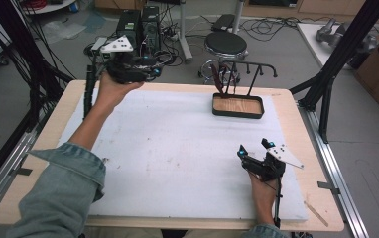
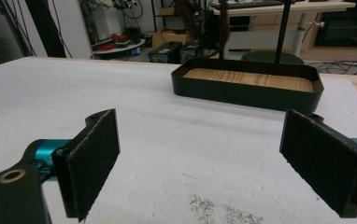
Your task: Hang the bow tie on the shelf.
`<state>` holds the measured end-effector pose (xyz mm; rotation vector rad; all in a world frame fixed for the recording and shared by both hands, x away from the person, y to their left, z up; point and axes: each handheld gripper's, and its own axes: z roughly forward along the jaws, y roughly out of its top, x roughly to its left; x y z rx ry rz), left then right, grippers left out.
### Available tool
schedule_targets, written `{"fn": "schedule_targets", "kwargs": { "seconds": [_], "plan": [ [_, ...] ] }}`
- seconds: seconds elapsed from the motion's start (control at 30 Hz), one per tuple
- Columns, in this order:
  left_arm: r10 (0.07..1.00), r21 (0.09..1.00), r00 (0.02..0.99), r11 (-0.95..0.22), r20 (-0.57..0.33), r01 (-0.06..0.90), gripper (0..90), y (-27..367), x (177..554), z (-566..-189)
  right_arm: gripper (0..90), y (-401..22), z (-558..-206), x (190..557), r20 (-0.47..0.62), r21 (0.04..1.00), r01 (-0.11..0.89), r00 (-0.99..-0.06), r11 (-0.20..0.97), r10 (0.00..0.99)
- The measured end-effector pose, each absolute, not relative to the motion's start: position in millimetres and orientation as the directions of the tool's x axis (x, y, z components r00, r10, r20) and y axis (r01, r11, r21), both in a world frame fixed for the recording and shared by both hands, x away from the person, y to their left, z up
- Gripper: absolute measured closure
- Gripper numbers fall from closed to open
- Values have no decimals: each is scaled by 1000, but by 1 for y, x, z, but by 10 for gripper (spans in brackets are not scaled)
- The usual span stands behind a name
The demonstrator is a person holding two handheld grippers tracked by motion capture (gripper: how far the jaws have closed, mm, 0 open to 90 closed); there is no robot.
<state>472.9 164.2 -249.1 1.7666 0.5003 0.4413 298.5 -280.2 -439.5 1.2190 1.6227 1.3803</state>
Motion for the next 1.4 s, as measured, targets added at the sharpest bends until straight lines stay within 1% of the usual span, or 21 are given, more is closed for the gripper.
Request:
{"fn": "schedule_targets", "kwargs": {
  "seconds": [0.13,0.27,0.43,0.63,0.87,1.03,1.4],
  "plan": [
    [575,975,817,-203,40,95,503,193,457,-248,112,-281,-440,298,79,973,230,-333,-1,940],
    [586,977,810,-186,25,105,499,215,441,-249,112,-281,-440,298,81,973,231,-331,-3,940],
    [589,976,806,-203,57,80,488,236,414,-251,112,-280,-440,298,86,972,236,-333,-6,939],
    [609,974,790,-210,61,86,469,261,390,-260,113,-281,-440,299,87,972,234,-334,-7,938],
    [649,962,753,-259,112,81,457,288,365,-270,113,-281,-440,299,93,973,230,-334,-14,938],
    [682,963,721,-259,122,81,453,309,347,-278,112,-283,-440,300,104,973,229,-333,-26,937],
    [750,973,656,-204,84,110,422,352,310,-308,113,-283,-440,300,112,971,235,-329,-34,938]
  ]
}}
